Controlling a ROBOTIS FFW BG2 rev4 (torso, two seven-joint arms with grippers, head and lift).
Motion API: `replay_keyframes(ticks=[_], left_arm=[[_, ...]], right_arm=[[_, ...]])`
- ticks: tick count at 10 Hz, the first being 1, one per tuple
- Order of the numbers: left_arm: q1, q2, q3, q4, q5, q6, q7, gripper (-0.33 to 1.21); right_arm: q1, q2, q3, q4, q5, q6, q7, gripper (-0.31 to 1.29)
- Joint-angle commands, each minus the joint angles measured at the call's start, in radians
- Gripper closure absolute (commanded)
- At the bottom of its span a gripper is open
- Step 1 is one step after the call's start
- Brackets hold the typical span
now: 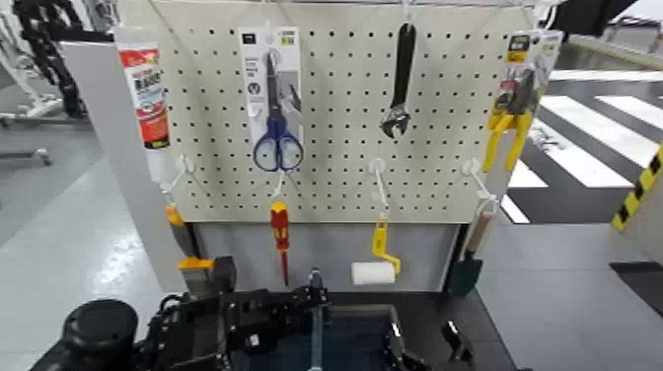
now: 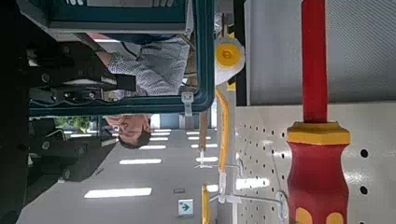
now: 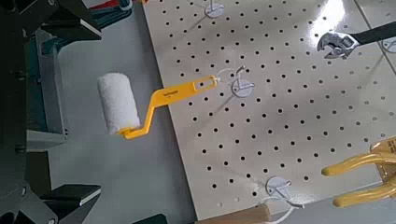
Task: Place the crate on the table.
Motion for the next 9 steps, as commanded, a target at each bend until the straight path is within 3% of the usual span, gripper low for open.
replay_keyframes(ticks=[1,5,9], left_arm=[[0.002,-0.001,0.009,-0.015,-0.043,-0.029,-0.027,0.26],[0.048,-0.020,0.041,-0.064,-0.115,-0.058,-0.081,0.08],[0.203,-0.071,0.217,-0.257,-0.284,-0.061,-0.075,0.08]], right_arm=[[0.001,-0.002,0.000,0.000,-0.002,0.000,0.000,0.14],[0.004,-0.002,-0.003,-0.003,-0.004,0.000,0.000,0.14],[0.009,-0.002,-0.006,-0.006,-0.004,0.001,0.000,0.14]])
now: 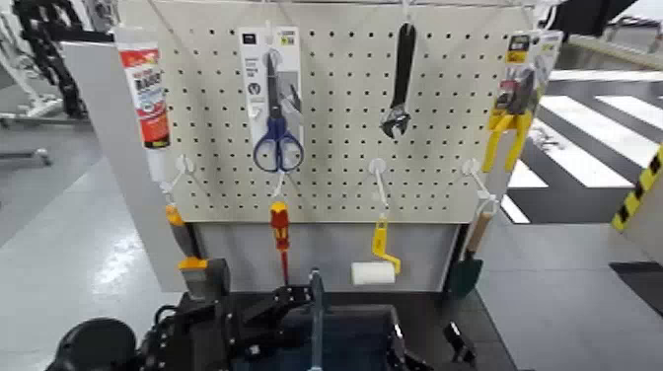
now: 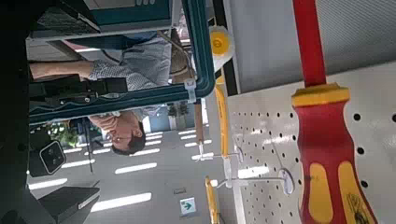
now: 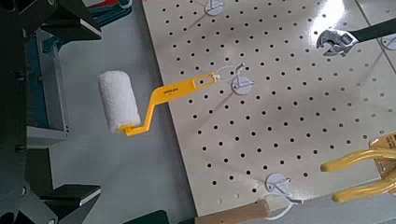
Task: Place the crate on the table.
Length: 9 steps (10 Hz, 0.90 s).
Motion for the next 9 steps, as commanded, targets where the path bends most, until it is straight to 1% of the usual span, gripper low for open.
replay_keyframes(ticks=[1,3,4,6,7,9], left_arm=[[0.118,-0.035,0.140,-0.163,-0.139,-0.021,0.024,0.08],[0.212,-0.060,0.229,-0.293,-0.272,-0.089,0.073,0.08],[0.248,-0.072,0.258,-0.350,-0.364,-0.129,0.092,0.08],[0.291,-0.080,0.227,-0.384,-0.536,-0.304,-0.009,0.08],[0.317,-0.080,0.211,-0.411,-0.625,-0.416,-0.016,0.08],[0.385,-0.091,0.192,-0.453,-0.776,-0.632,0.024,0.08]], right_arm=[[0.002,0.000,-0.002,-0.001,0.000,0.001,0.000,0.14],[0.004,0.000,-0.002,-0.003,0.000,0.001,0.000,0.14],[0.005,0.002,-0.004,-0.004,0.000,0.001,0.000,0.14],[0.005,0.002,-0.004,-0.006,0.000,0.001,0.000,0.14],[0.005,0.002,-0.004,-0.006,0.000,-0.001,0.000,0.14],[0.007,0.000,-0.005,-0.009,0.002,-0.001,0.000,0.14]])
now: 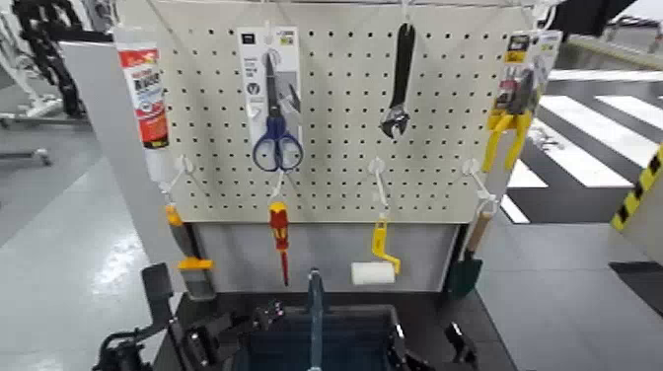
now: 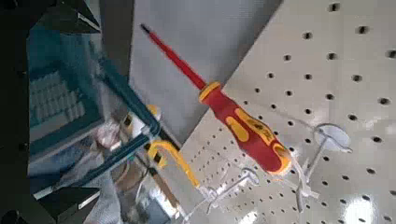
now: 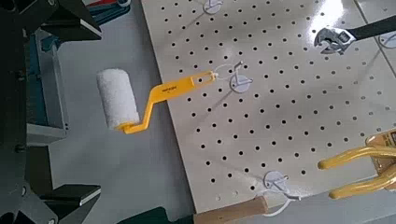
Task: Place the crate on the table.
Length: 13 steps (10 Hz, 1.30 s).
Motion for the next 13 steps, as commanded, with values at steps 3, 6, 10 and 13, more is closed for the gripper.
replay_keyframes(ticks=[3,6,10,13], left_arm=[[0.157,-0.034,-0.010,-0.103,-0.352,-0.344,0.120,0.08],[0.260,-0.080,-0.012,-0.119,-0.491,-0.543,0.231,0.08],[0.367,-0.175,0.010,-0.124,-0.680,-0.793,0.393,0.10],[0.399,-0.165,-0.028,-0.126,-0.688,-0.838,0.513,0.10]], right_arm=[[0.004,0.000,-0.005,-0.004,0.002,0.000,0.000,0.14],[0.005,-0.001,-0.007,-0.006,0.002,0.000,0.000,0.14],[0.008,0.000,-0.011,-0.012,0.005,0.003,0.000,0.14],[0.016,0.000,-0.020,-0.026,0.020,0.020,0.000,0.14]])
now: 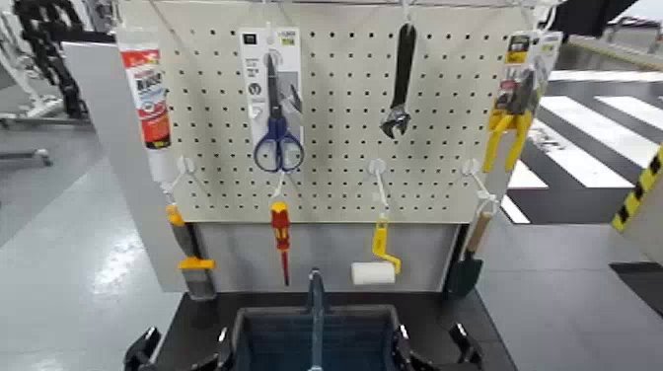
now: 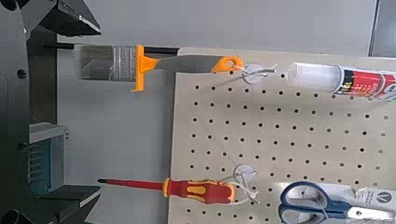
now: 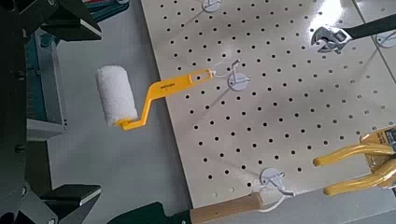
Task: Place the crate on the table.
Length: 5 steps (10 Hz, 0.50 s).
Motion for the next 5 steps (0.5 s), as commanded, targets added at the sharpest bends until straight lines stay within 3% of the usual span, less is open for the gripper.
replay_keyframes(ticks=[1,5], left_arm=[[0.008,0.004,-0.013,-0.001,-0.003,-0.015,0.019,0.10],[0.003,0.015,-0.024,0.005,-0.007,-0.024,0.040,0.10]], right_arm=[[0.008,-0.001,-0.010,-0.015,0.018,0.020,0.000,0.14],[0.028,0.004,-0.039,-0.058,0.099,0.058,-0.003,0.14]])
